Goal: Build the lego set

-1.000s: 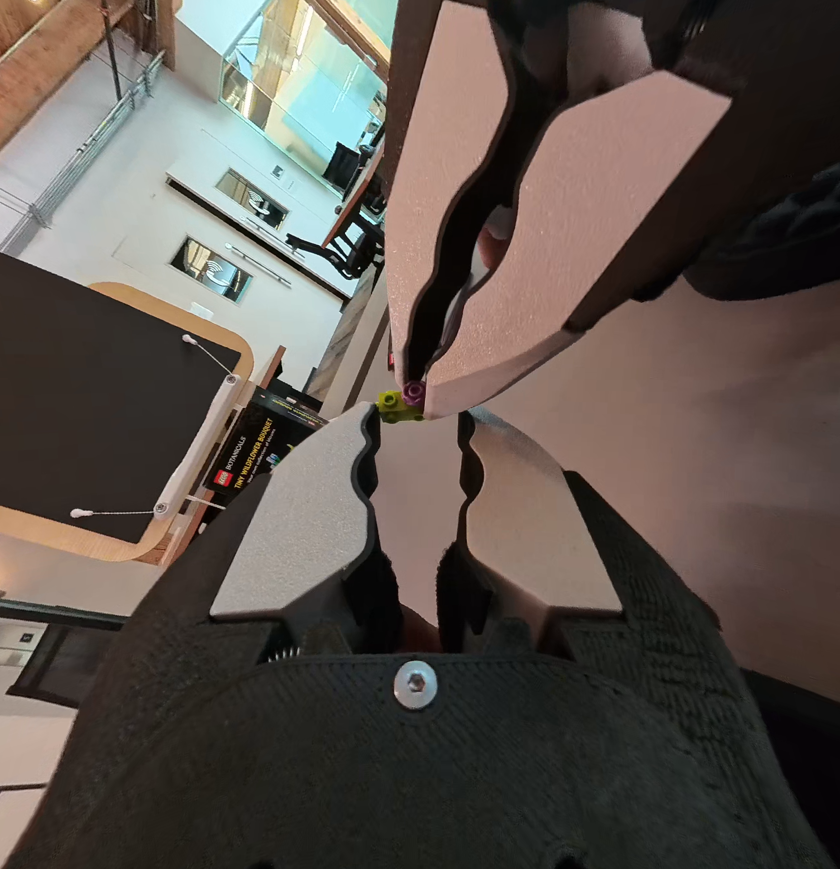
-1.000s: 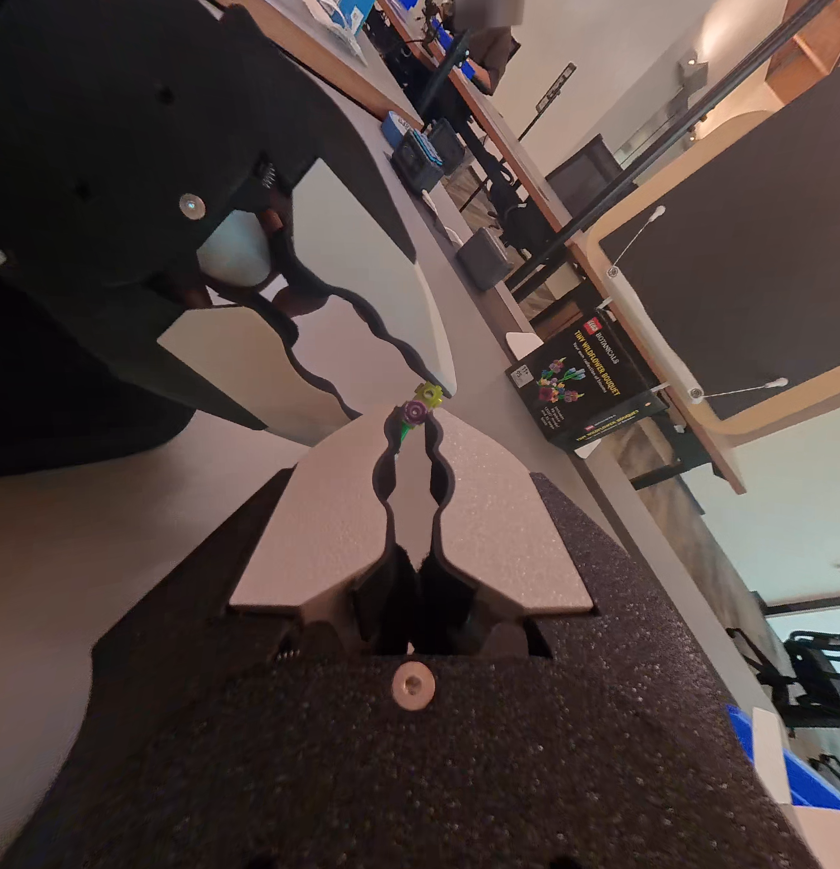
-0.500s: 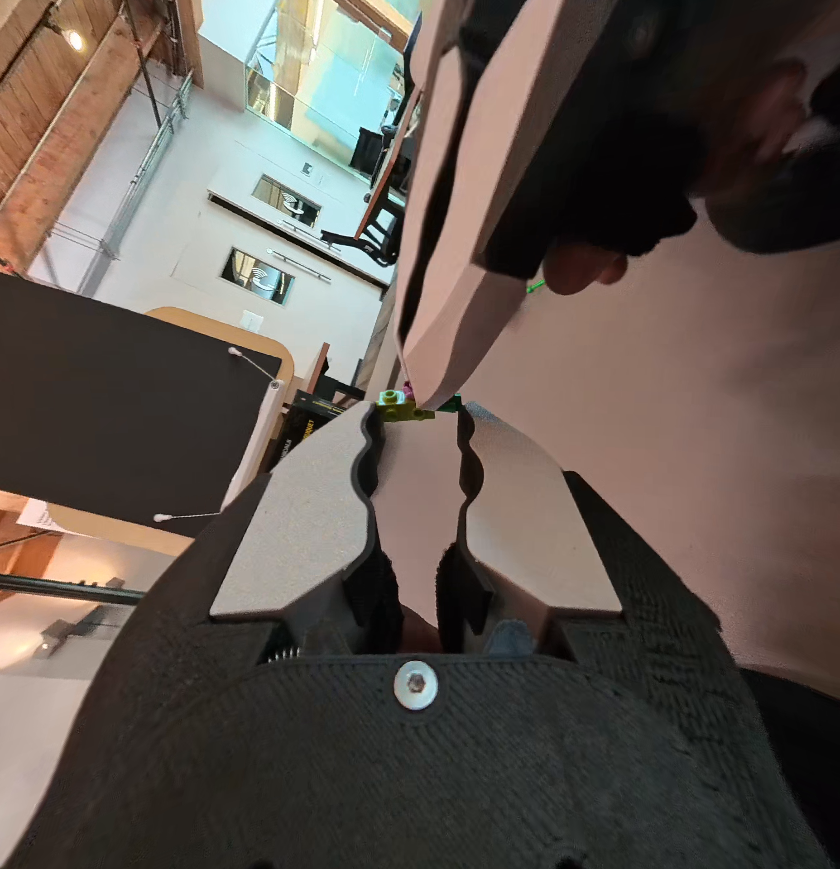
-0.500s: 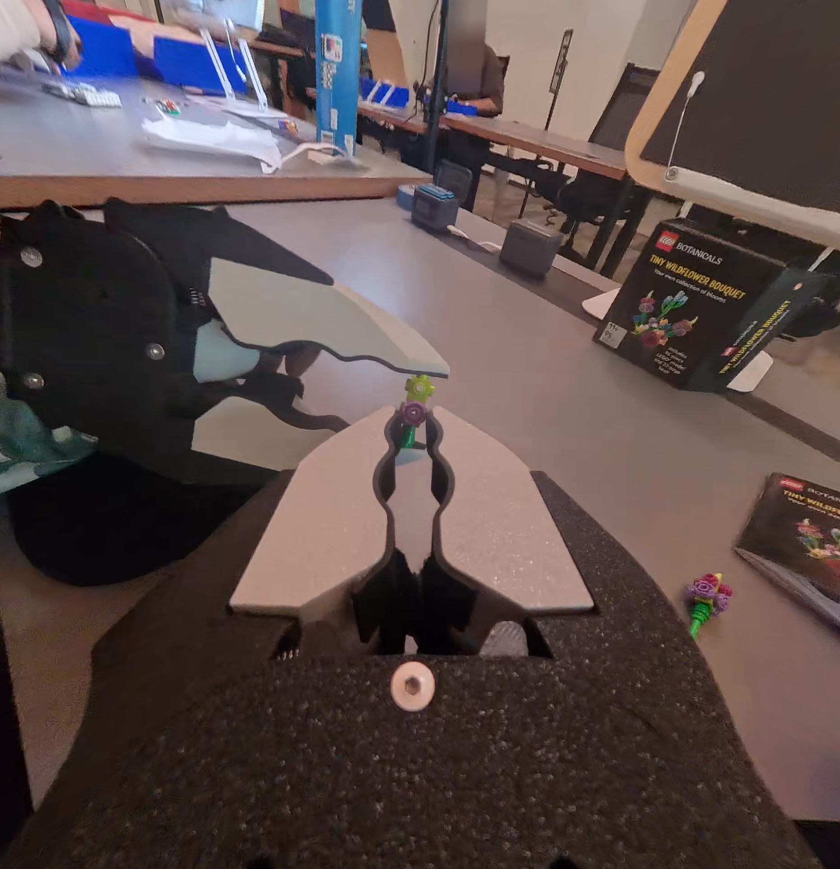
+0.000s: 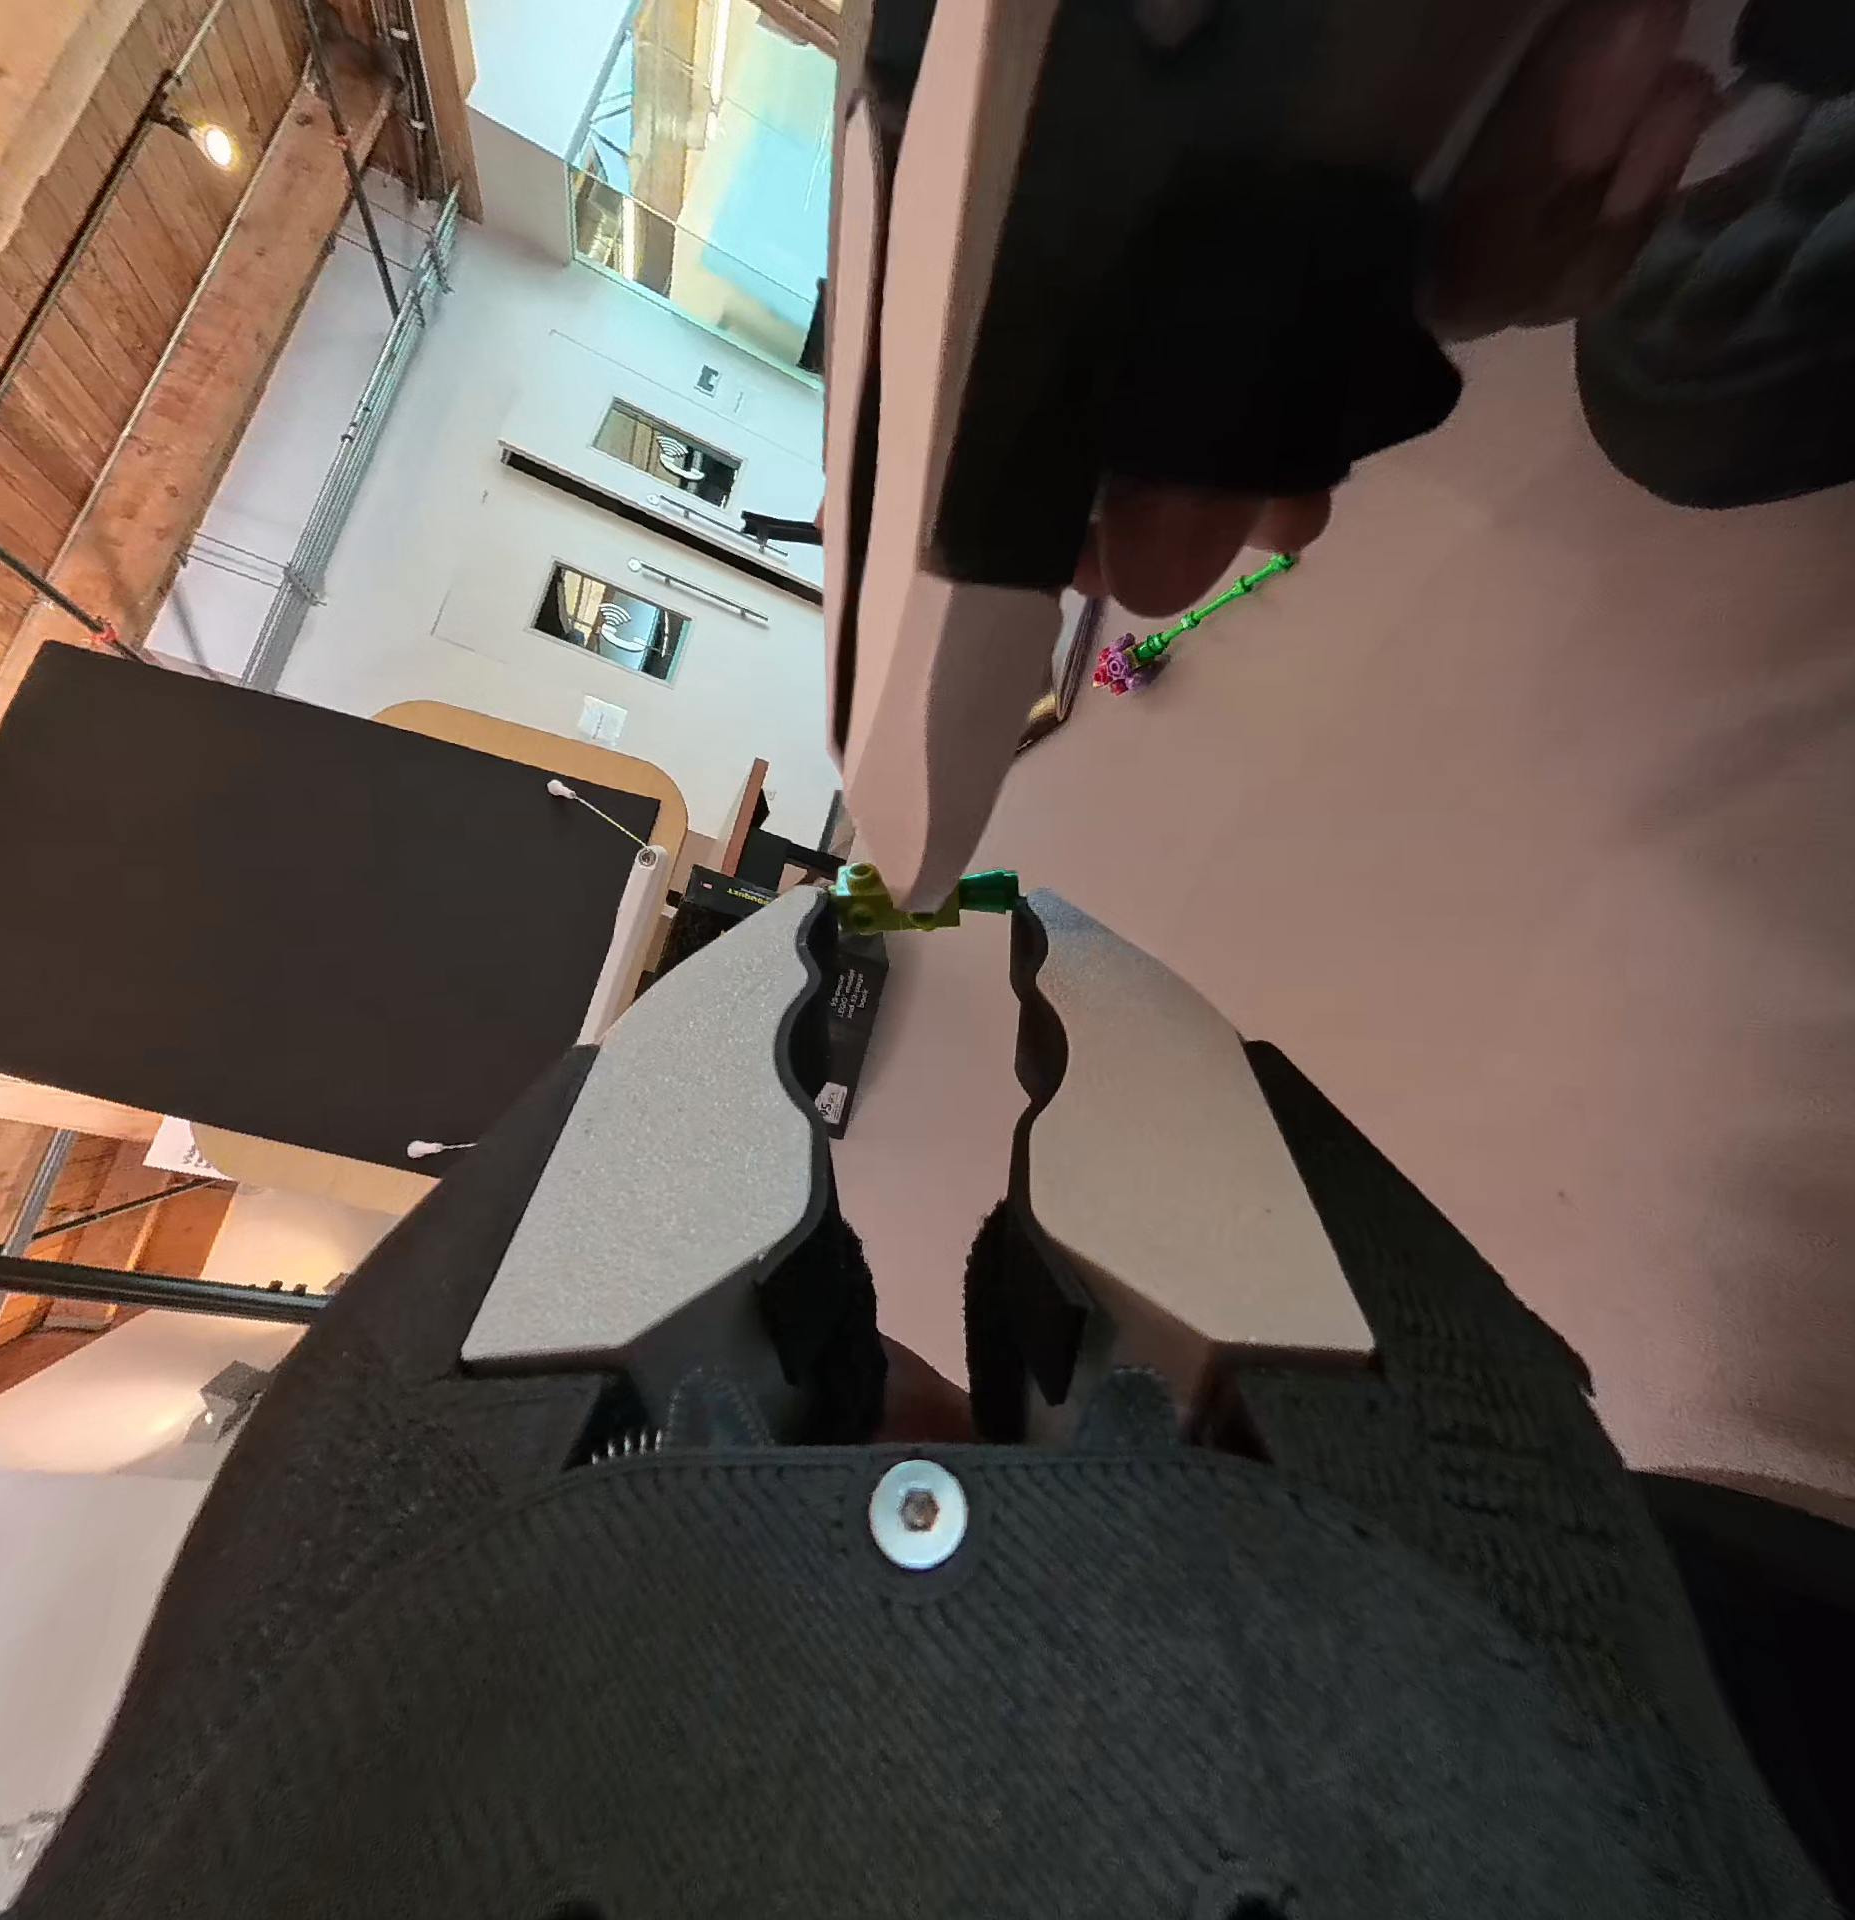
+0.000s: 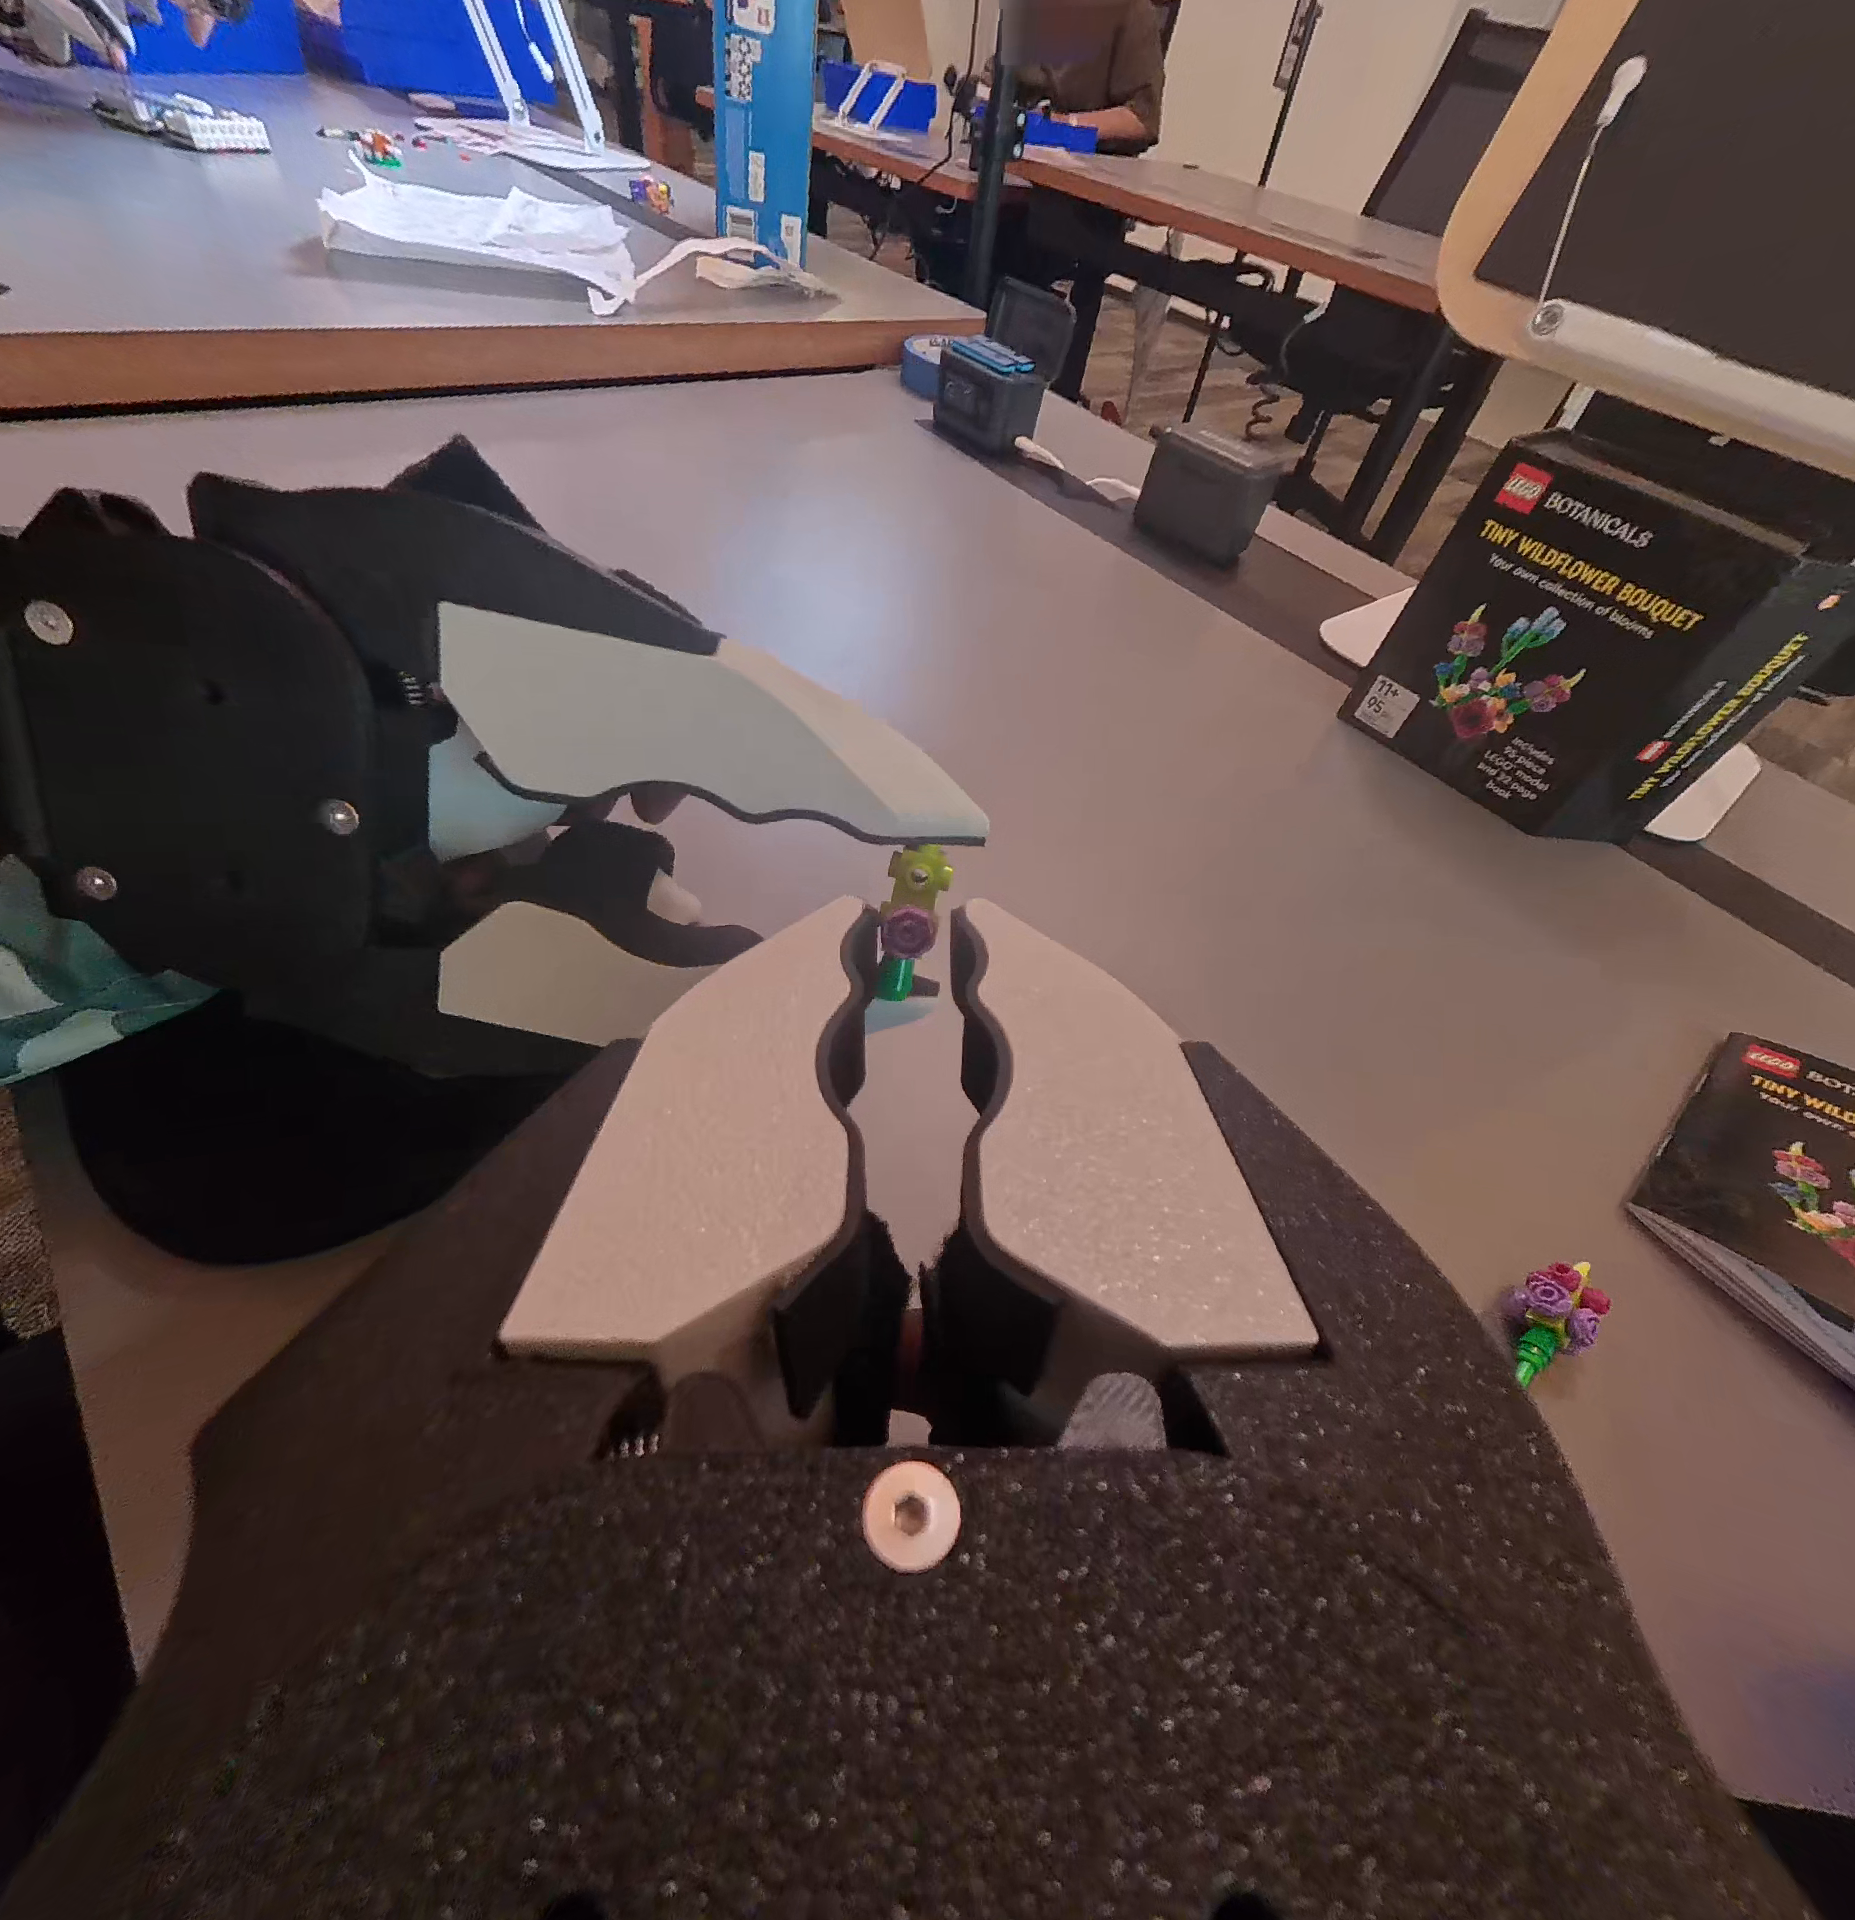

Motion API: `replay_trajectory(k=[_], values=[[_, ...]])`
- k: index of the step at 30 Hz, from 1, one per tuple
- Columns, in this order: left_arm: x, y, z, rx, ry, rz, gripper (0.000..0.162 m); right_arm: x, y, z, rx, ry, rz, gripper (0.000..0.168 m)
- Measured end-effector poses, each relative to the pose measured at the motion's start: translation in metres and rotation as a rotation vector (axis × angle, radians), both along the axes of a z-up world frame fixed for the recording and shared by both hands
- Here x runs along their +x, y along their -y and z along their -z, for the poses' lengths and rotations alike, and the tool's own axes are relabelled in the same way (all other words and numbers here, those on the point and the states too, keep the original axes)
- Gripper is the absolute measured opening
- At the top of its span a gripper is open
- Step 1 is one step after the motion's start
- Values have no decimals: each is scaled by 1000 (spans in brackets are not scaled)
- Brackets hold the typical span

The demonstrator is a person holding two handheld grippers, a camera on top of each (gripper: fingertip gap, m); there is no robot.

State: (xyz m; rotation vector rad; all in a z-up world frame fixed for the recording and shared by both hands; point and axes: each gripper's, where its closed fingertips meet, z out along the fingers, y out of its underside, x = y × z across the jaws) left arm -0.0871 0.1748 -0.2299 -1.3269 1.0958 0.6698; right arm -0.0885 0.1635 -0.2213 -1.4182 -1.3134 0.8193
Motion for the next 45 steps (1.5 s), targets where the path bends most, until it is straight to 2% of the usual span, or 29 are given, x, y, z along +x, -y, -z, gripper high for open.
replay_trajectory(k=[5, 12, 15, 18, 20, 23, 26, 28, 30, 33, 37, 40, 42, 45], values=[[-1, 0, 1, -14, 15, -4, 31, 0, 0, 2, 49, 32, 7, 9], [3, 0, 6, -144, 205, 52, 32, 2, 1, 1, 541, 136, 91, 9], [-11, -5, 20, -210, 187, -12, 31, 4, 6, -12, 650, 91, 100, 9], [-11, -2, 4, -140, 233, 20, 32, 9, 4, -22, 424, -38, 77, 9], [-7, 0, 1, -116, 233, 40, 32, 23, -8, -35, 321, -106, 127, 9], [-7, 0, -4, -63, 209, 40, 32, 63, -43, -59, 364, -99, 317, 9], [-2, 2, -10, -42, 248, 79, 32, 118, -87, -71, 364, 30, 549, 9], [-3, 3, -13, -33, 271, 85, 32, 153, -113, -69, 308, 105, 691, 10], [-2, 4, -15, -30, 299, 104, 32, 178, -131, -52, 220, 209, 775, 10], [-4, 4, -19, -9, 309, 103, 32, 190, -139, -27, 104, 306, 795, 25], [-3, 5, -20, -5, 318, 116, 32, 194, -141, -27, 124, 293, 810, 32], [2, 7, -22, -8, 336, 154, 32, 172, -128, -39, 98, 166, 693, 34], [13, 15, -24, -23, 365, 256, 32, 132, -98, -51, -3, -13, 439, 32], [32, 33, -29, -86, 459, 468, 32, 80, -29, -64, -314, -213, -61, 29]])
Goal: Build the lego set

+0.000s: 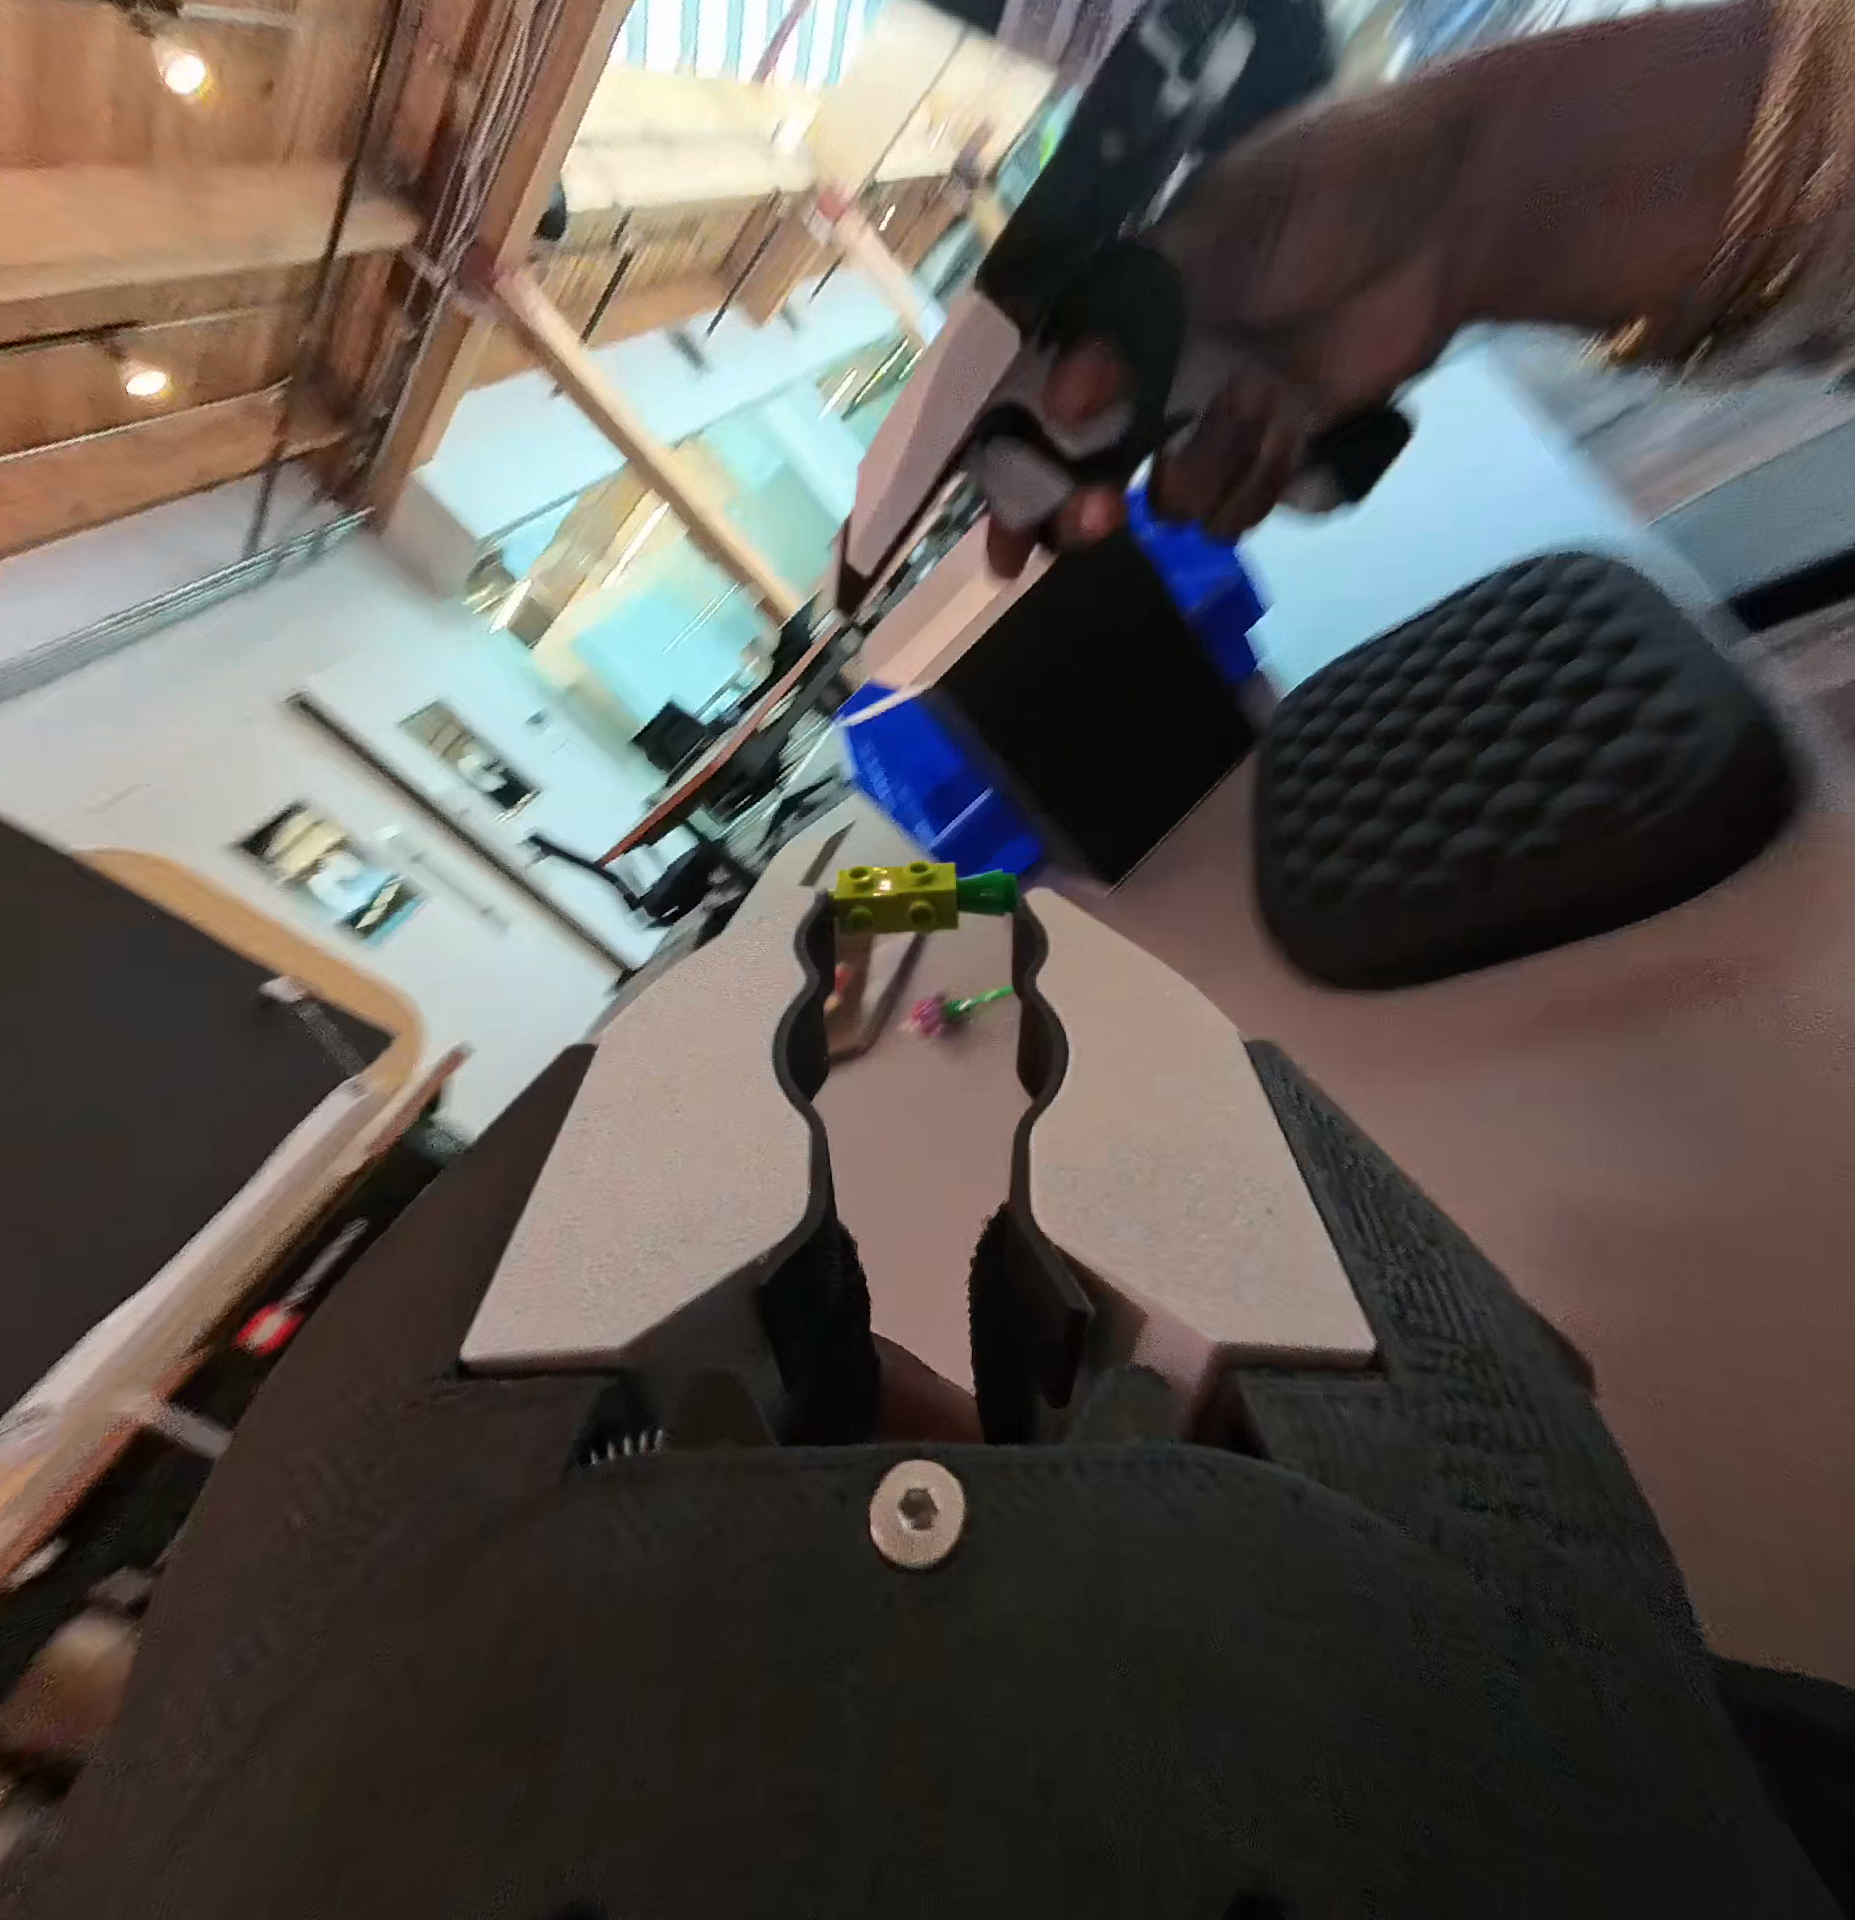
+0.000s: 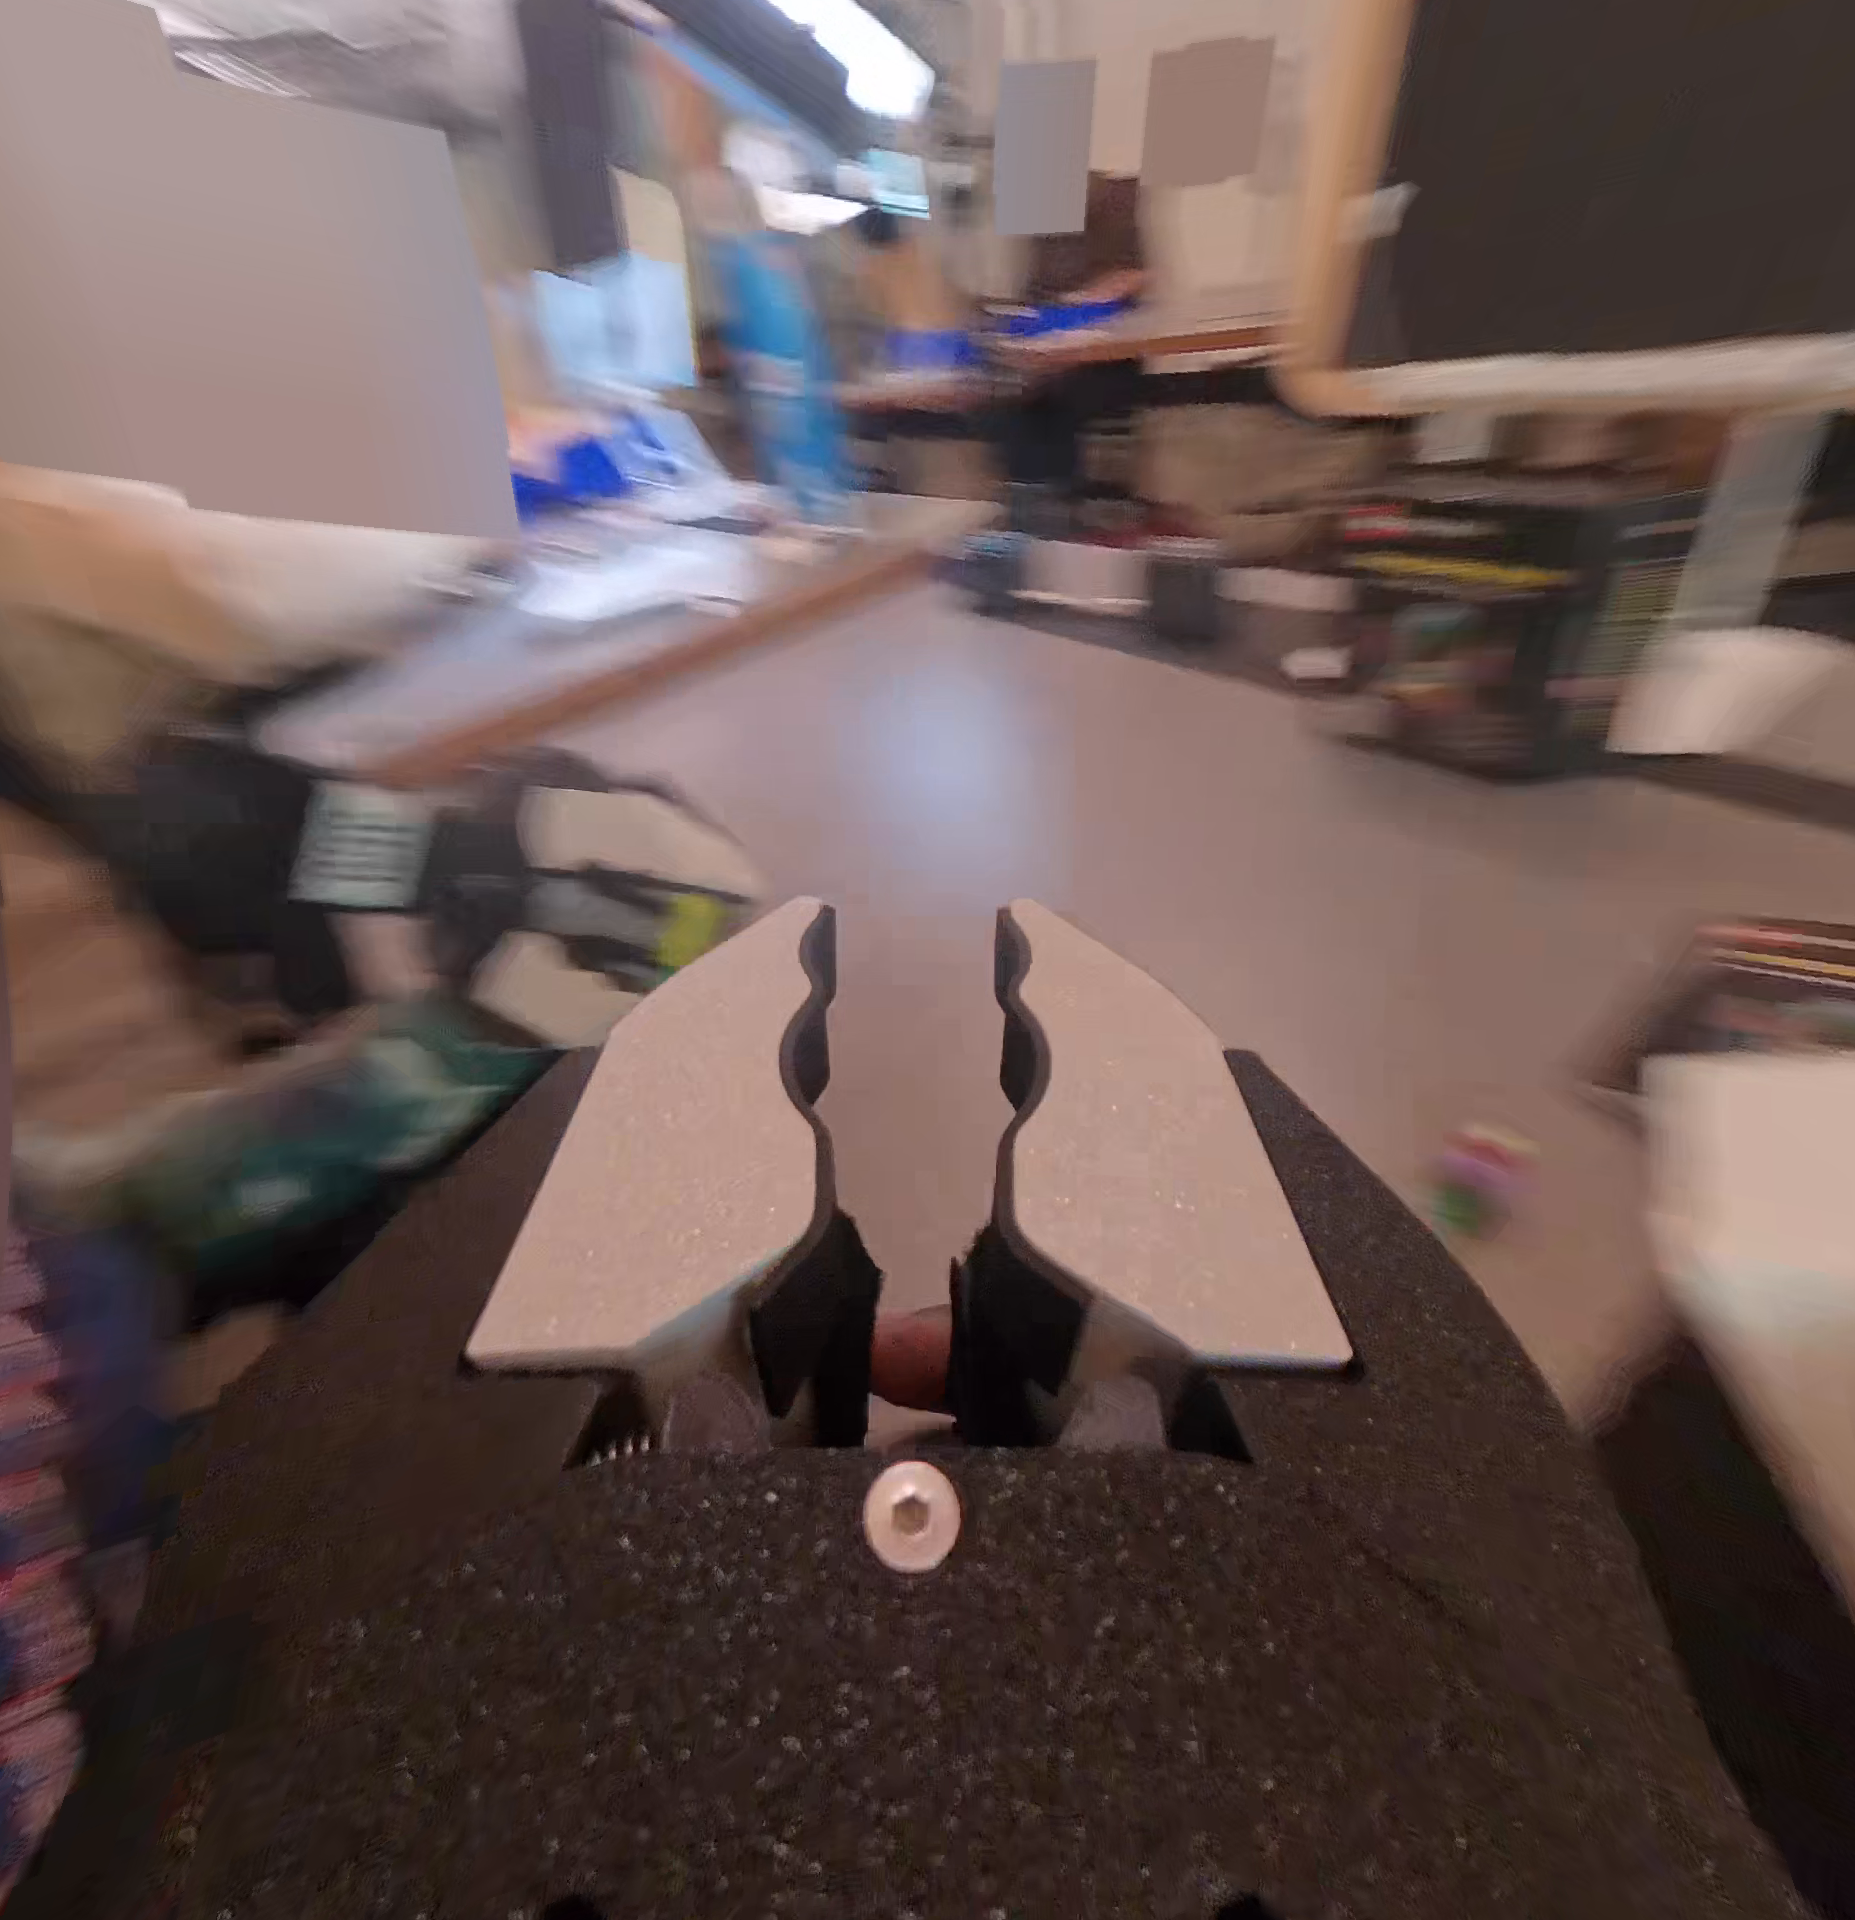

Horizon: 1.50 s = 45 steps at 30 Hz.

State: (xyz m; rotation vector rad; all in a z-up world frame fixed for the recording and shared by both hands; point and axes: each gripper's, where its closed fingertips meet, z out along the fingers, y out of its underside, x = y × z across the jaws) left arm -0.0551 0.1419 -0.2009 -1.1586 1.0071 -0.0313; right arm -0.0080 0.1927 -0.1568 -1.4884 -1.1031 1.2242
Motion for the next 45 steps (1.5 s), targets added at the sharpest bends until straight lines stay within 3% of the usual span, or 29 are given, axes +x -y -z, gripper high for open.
replay_trajectory(k=[2, 4, 11, 21, 27, 30, 35, 39, 45], values=[[4, 7, -4, -23, 54, 83, 32, -17, 36, -2, -144, -81, -261, 25], [4, 12, -8, -13, 77, 118, 32, -29, 55, 8, -226, -70, -378, 24], [11, 13, 4, -26, 2, 141, 32, -51, 70, 35, -472, -35, -492, 17], [14, 13, 10, -47, -28, 154, 32, -54, 73, 43, -579, -62, -566, 11], [12, 7, 3, -91, 59, 119, 33, -56, 66, 36, -509, -168, -515, 11], [9, 4, -12, -260, 311, 168, 39, -50, 60, 10, -402, -371, -479, 11], [16, 9, -31, -536, 666, 402, 35, -46, 56, -2, -286, -467, -410, 11], [20, 10, -32, -564, 722, 451, 18, -48, 57, 1, -238, -455, -386, 10], [20, 12, -27, -578, 687, 453, 10, -49, 62, 4, -165, -428, -392, 11]])
